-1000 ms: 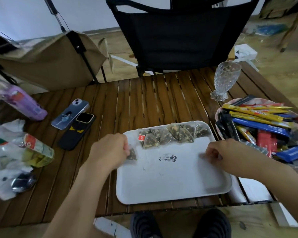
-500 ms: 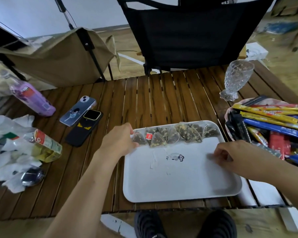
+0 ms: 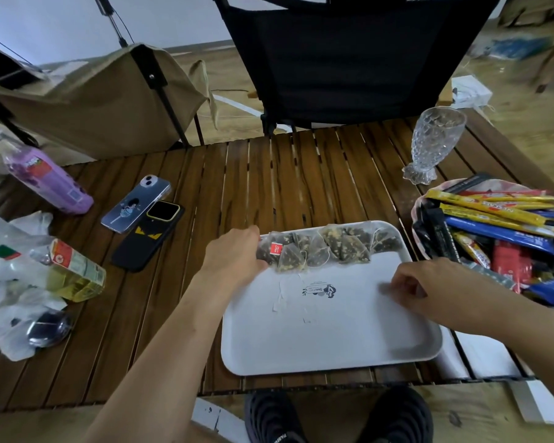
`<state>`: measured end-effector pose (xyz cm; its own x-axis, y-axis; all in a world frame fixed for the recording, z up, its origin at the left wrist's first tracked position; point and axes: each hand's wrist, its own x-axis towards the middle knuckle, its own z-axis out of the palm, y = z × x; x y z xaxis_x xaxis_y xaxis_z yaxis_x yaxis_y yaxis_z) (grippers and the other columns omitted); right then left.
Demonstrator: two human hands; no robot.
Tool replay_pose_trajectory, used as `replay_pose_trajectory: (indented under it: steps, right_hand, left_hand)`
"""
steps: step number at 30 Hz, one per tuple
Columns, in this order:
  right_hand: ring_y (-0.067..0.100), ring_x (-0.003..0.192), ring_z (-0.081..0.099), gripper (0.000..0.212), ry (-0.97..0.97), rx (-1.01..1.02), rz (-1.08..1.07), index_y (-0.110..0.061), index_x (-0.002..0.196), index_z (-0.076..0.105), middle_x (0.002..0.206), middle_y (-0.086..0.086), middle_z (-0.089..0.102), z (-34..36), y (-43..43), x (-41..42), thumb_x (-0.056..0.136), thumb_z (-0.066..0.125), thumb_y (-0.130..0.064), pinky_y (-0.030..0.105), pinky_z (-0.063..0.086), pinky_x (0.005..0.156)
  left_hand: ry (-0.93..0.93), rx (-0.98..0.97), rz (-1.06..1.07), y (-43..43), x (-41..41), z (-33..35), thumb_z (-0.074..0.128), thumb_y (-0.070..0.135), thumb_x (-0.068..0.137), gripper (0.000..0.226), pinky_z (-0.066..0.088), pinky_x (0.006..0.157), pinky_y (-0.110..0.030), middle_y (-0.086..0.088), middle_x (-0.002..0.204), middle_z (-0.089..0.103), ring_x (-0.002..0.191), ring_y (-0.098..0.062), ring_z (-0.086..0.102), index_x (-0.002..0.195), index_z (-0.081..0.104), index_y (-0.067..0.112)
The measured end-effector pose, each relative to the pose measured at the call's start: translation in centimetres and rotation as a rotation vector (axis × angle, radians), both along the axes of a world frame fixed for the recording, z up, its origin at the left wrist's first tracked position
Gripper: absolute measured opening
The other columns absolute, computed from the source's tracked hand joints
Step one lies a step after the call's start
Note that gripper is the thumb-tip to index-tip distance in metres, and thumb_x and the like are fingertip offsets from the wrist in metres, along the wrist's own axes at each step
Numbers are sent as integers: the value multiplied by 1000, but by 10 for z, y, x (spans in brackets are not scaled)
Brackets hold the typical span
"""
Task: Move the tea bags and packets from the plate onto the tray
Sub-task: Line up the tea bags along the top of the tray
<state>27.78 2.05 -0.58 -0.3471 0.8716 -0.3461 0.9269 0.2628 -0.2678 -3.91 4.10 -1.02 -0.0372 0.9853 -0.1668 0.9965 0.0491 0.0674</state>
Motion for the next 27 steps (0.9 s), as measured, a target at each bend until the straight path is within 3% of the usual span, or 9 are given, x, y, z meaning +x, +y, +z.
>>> replay_pose_trajectory:
  steps: [4, 8, 20, 23, 27]
  right_hand:
    - [2, 85, 61, 18, -1, -17, 0, -38, 101, 63, 92, -18, 66, 4, -1, -1, 93, 55, -52, 26, 54, 79]
    - [2, 86, 61, 17, -11, -14, 0, -37, 103, 64, 94, -18, 67, 5, -2, -2, 93, 56, -49, 27, 55, 81]
    - [2, 87, 60, 14, -35, 4, 2, -37, 105, 61, 96, -18, 66, 5, -2, -4, 94, 56, -44, 26, 54, 80]
    - [6, 86, 62, 16, -52, 14, -1, -35, 108, 62, 95, -15, 66, 9, -3, -6, 93, 58, -39, 29, 55, 78]
    - [13, 91, 64, 19, -45, 60, -19, -34, 110, 59, 102, -11, 68, 18, -6, -12, 94, 54, -44, 33, 55, 79]
  left_hand:
    - [-12, -8, 0, -1, -1, 2, 72, 39, 90, 48, 50, 65, -24, 2, 109, 64, 87, -14, 63, 129, 50, 22]
    - [-34, 2, 20, -2, -5, 9, 76, 40, 86, 51, 44, 55, -20, 5, 97, 60, 78, -11, 62, 126, 48, 24]
    - [-56, 12, -11, -6, -4, 14, 75, 41, 87, 51, 42, 53, -19, 10, 90, 59, 71, -9, 61, 127, 47, 27]
    - [-52, 49, -13, -12, 0, 22, 70, 48, 89, 52, 45, 54, -20, 12, 82, 57, 68, -8, 60, 129, 44, 28]
    - [-104, 166, -74, -24, 16, 31, 54, 55, 96, 32, 53, 59, -29, 13, 77, 57, 68, -6, 60, 117, 46, 32]
